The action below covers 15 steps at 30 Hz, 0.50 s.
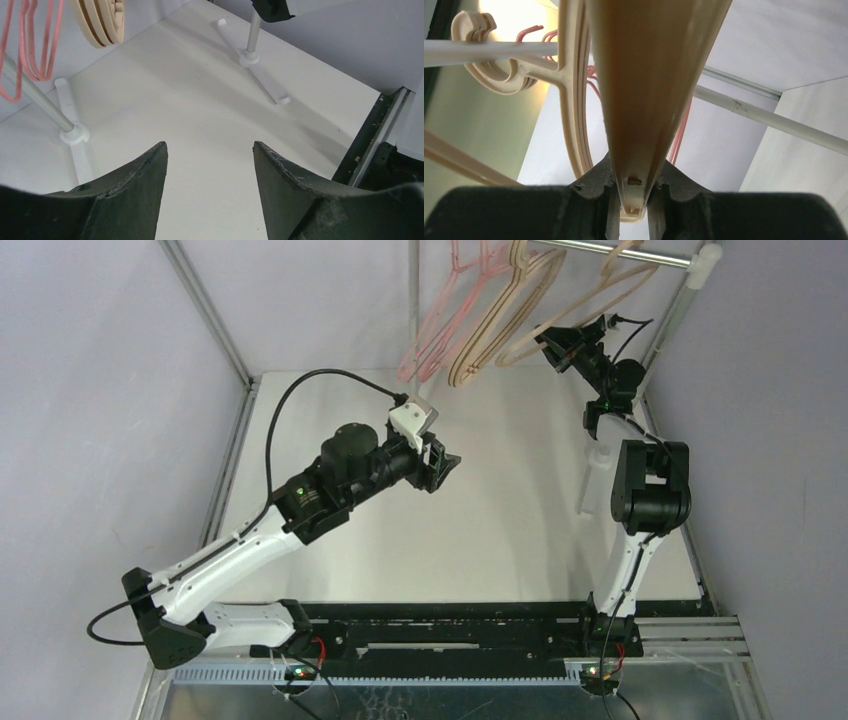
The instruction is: Organize the hangers
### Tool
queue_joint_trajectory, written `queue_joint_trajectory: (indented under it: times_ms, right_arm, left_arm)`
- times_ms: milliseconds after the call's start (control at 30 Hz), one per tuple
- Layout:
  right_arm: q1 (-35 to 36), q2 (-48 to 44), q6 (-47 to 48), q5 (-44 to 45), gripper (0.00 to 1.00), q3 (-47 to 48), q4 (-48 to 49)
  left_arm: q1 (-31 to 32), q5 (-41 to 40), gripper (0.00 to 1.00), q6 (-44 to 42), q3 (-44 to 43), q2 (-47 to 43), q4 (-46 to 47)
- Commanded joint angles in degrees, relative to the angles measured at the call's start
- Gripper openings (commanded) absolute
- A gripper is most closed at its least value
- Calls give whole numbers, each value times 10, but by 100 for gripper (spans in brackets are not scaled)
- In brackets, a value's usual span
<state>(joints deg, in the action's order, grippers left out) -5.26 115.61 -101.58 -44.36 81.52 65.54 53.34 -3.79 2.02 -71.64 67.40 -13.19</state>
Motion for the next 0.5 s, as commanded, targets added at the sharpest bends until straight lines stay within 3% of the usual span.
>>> queue_joint_trajectory:
  times_ms: [0, 100, 167, 233, 367, 467]
  right_arm:
    - [-12, -11, -22, -6, 12, -20, 12]
    - [-17, -31, 0, -8, 34, -42, -5]
    - [-19, -50, 22, -18, 64, -53, -24]
    - [-22, -69, 43, -20, 81, -66, -42]
    - [-25, -100, 68, -27, 100, -89, -63]
    - [-25, -126, 103, -39, 100, -102, -96]
  left_arm:
    - [-2, -15, 69, 3, 9, -20, 12]
    - [-3, -28, 74, 2, 15, -19, 11]
    - [-6, -34, 79, 5, 25, -20, 11]
    - [-12, -39, 85, 13, 33, -20, 11]
    - [-35, -38, 99, 34, 50, -20, 10]
    - [-48, -50, 100, 44, 62, -30, 11]
